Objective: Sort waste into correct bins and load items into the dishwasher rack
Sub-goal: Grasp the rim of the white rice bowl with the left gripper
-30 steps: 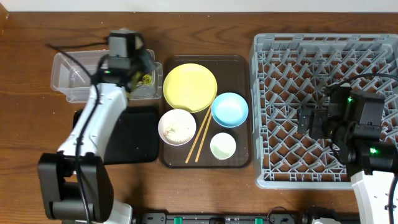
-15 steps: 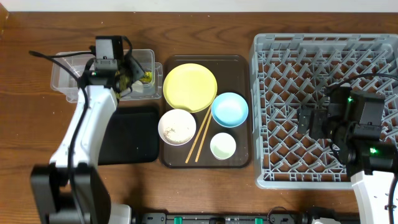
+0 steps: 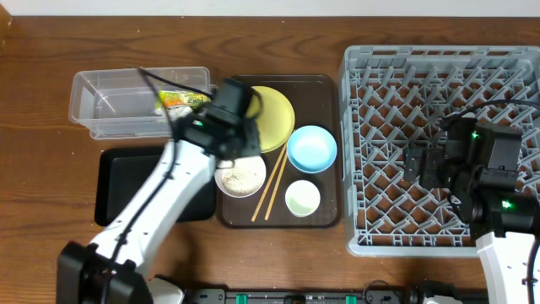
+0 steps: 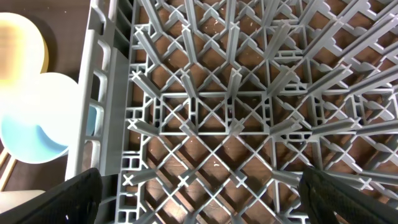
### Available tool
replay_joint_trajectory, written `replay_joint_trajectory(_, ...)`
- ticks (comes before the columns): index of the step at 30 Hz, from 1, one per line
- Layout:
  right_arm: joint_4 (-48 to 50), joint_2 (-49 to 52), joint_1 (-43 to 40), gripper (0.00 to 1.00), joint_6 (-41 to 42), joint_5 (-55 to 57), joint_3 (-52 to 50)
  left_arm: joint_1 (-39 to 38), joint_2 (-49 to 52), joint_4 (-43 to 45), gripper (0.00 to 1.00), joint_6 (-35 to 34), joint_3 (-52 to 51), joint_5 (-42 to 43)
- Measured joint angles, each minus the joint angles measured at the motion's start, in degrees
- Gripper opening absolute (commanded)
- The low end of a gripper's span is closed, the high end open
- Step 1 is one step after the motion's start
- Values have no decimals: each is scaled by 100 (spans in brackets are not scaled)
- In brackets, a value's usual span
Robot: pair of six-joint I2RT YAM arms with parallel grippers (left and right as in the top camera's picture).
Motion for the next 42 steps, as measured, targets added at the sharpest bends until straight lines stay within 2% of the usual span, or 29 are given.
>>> replay_joint_trajectory(5, -13, 0, 0, 99, 0, 0, 0, -417, 396, 13, 50, 13, -17, -7)
replay_joint_trajectory(12, -39, 0, 0, 99, 0, 0, 0, -590, 1165, 15, 48, -9, -22, -9)
replay_joint_trajectory(15, -42, 0, 0, 99, 0, 0, 0, -614, 1469, 33, 35, -37, -26, -9)
replay_joint_trajectory(23, -44, 0, 0, 99, 0, 0, 0, -614, 1893, 72, 19, -35, -39, -9)
replay_joint_trajectory(26, -46, 0, 0, 99, 0, 0, 0, -614, 1893, 83, 6, -48, -42, 15)
replay_joint_trajectory(35, -83, 0, 0, 99, 0, 0, 0, -647, 1720, -146, 6, -26, -42, -15)
replay_joint_trajectory(42, -83, 0, 0, 99, 0, 0, 0, -573, 739, -529, 6, 20, -42, 15)
